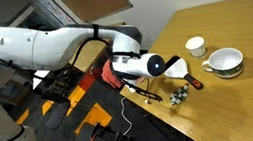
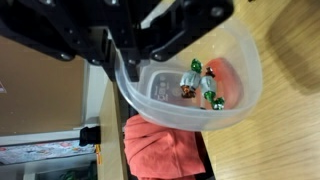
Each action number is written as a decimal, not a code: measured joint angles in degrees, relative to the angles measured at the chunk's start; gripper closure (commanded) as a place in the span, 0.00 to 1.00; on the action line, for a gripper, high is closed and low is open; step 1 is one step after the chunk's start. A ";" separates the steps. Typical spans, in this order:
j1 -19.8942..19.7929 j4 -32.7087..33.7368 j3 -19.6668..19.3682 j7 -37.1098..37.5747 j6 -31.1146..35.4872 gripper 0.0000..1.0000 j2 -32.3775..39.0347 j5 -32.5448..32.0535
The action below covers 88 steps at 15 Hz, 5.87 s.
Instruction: Take the orange lid from the clear bowl and put it on the table then pour out the contents from bowl onto the table then put the bowl on the table and put the lid on the bowl
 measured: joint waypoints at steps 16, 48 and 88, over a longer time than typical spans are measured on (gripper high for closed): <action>-4.51 21.97 0.12 2.02 -27.01 0.96 23.28 6.37; 9.49 23.37 -0.48 5.98 -15.17 0.96 15.98 0.38; 16.29 17.14 11.11 41.60 62.59 0.96 15.77 -61.51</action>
